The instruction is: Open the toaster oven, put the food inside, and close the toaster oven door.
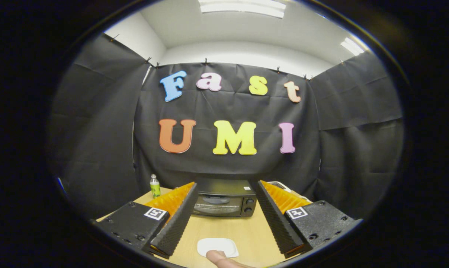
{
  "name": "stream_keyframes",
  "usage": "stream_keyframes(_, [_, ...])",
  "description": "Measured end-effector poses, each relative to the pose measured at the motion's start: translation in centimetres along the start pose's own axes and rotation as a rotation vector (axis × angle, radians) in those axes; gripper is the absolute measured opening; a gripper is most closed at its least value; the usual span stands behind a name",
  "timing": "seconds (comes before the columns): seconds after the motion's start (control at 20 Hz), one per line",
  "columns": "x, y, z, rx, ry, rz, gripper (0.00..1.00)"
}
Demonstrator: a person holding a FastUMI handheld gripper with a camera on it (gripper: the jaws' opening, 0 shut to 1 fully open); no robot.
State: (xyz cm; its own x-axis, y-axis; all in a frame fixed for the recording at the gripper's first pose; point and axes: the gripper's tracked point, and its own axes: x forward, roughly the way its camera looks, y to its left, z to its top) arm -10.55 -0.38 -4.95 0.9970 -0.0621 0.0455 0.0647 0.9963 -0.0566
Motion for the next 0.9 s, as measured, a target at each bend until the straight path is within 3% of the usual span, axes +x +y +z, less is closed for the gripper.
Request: stream_keyframes(0.9, [-0.3, -0.8, -0.7, 0.003, 0.001, -0.004, 1.0])
